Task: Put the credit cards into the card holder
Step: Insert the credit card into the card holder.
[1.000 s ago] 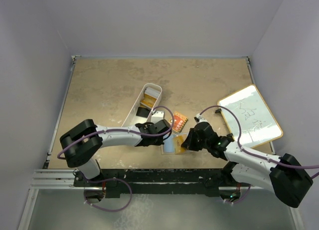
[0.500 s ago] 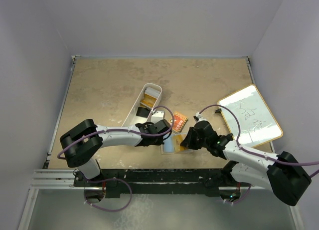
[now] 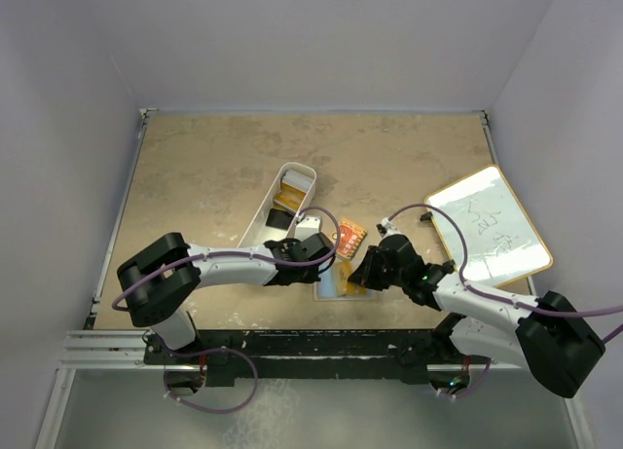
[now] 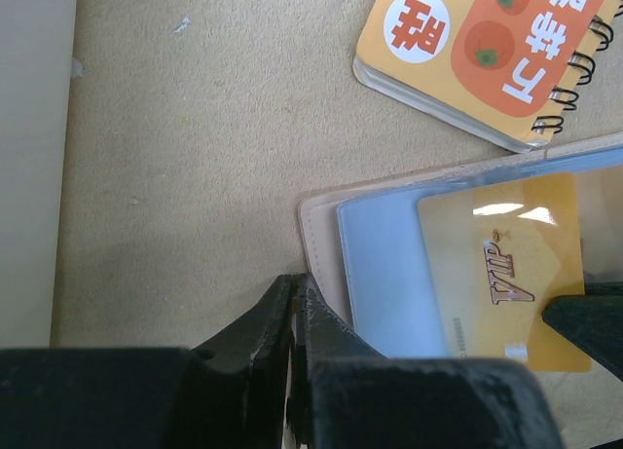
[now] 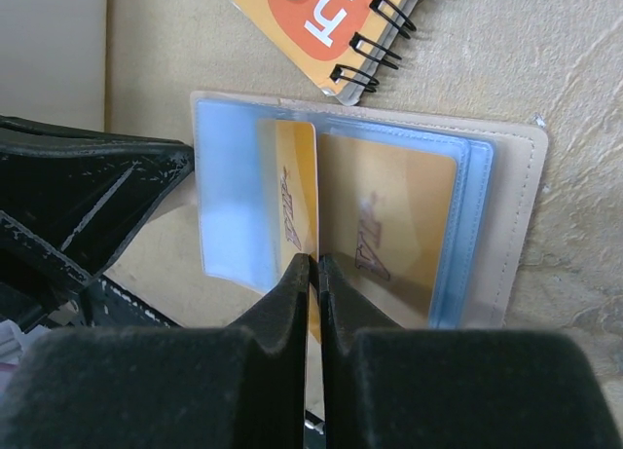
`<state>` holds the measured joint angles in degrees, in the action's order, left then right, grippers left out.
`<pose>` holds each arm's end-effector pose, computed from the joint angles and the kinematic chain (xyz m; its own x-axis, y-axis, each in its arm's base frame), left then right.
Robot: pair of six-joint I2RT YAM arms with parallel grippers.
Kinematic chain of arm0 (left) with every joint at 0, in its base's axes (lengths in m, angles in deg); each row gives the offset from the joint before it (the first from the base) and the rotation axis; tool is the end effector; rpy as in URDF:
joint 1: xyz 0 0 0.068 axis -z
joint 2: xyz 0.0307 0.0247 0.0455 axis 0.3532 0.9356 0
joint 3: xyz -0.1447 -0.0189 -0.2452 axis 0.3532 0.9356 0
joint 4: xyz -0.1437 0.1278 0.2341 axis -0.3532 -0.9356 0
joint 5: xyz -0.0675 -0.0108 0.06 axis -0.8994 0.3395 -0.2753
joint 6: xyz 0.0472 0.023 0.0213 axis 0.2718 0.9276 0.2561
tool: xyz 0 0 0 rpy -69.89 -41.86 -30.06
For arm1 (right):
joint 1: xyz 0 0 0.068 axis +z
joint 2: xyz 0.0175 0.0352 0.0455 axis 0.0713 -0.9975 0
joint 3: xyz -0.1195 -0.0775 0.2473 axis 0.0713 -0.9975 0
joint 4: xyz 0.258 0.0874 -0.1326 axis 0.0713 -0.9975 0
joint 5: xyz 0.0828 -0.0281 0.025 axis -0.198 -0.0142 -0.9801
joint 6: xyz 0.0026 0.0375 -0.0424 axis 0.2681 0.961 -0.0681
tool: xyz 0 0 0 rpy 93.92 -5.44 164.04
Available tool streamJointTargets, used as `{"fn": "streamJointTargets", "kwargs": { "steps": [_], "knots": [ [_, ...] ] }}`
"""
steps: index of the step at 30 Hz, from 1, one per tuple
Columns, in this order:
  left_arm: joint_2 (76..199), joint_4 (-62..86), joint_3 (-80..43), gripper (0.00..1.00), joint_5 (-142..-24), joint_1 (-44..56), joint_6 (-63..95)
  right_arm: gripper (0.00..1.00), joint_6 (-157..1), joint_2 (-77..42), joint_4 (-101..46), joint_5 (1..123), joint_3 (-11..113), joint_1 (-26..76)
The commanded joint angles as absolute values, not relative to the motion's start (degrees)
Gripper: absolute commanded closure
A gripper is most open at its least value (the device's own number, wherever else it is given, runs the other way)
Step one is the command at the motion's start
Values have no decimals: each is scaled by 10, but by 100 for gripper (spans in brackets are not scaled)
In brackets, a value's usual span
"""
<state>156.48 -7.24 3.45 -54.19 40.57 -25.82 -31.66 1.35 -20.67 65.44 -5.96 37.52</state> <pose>0.1770 -0.2939 0.1340 -0.8455 -0.0140 -0.5338 0.1106 0.9734 -0.2007 0.1718 0.1567 0.1365 -0.8355 0.3231 -0.4445 -0.0694 0.7404 0.6686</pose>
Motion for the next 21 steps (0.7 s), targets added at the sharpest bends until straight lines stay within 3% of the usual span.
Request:
{"fn": "streamJointTargets", "kwargs": {
  "steps": [1, 9, 16, 21],
  "knots": [
    [1563, -36, 48, 98, -572, 411, -277, 95, -303, 9, -189, 653, -72, 376],
    [1564, -29, 52, 98, -571, 414, -285, 89, -296, -6, -162, 646, -72, 376],
    [1564, -34, 52, 99, -571, 414, -284, 69, -314, 28, -245, 670, -56, 376],
    [1564, -30, 52, 99, -571, 414, -284, 64, -324, 38, -253, 672, -54, 376]
  ]
}}
